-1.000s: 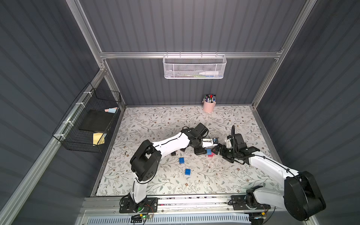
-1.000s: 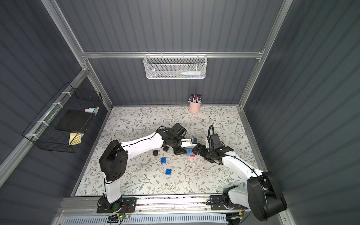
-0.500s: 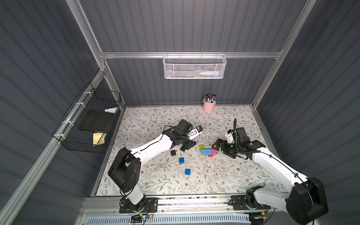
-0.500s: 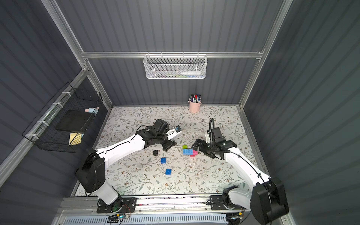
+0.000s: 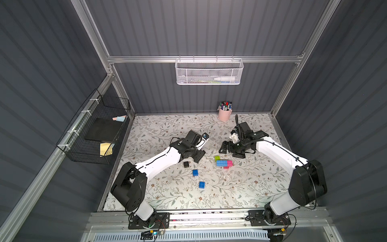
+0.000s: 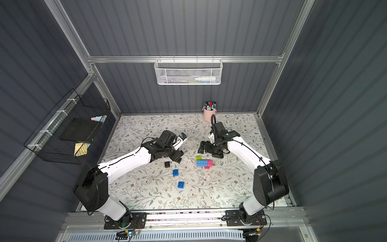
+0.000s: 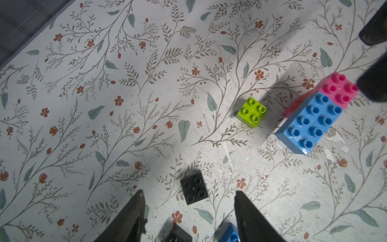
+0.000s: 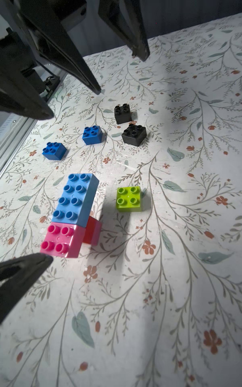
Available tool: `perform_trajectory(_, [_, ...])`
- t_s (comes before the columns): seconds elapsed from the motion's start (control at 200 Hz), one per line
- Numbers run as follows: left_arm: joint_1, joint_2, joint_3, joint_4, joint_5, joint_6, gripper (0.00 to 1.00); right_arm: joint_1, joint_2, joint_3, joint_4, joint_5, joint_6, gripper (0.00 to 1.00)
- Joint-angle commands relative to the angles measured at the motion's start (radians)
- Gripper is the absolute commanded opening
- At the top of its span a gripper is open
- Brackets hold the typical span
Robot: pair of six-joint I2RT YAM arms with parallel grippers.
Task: Assemble the number 4 with lego
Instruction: Pick up the lego brick from the center of the board.
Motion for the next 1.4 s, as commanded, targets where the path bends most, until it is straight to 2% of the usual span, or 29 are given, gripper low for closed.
perform_trajectory(0.0, [0.015, -0.07, -0.037, -0.056, -0.025, -0.075, 0.65, 0.029, 0.08, 0.107, -0.107, 0.088, -0.069, 0.99])
perform_trajectory(0.26, [0.042, -0.185, -0.177, -0.021, -0.004, -0.216, 0.72, 0.074, 0.273, 0.299, -0.225, 0.183, -0.135, 0.99])
perform_trajectory(0.64, [0.063, -0.264, -0.262, 0.022, 0.002, -0.323, 0.8, 0.147, 0.424, 0.377, -0.226, 0.295, -0.157, 0.84])
perform_trajectory(0.835, [0.067, -0.264, -0.287, 0.033, 0.008, -0.335, 0.82, 0.159, 0.476, 0.411, -0.243, 0.284, -0.155, 0.71])
perform_trajectory(1.196, [0.069, -0.261, -0.294, 0.051, 0.012, -0.343, 0.83, 0.171, 0.537, 0.437, -0.258, 0.289, -0.14, 0.67])
perform_trajectory(1.396, [0.069, -0.258, -0.293, 0.054, 0.014, -0.345, 0.84, 0.179, 0.552, 0.446, -0.255, 0.29, -0.132, 0.61])
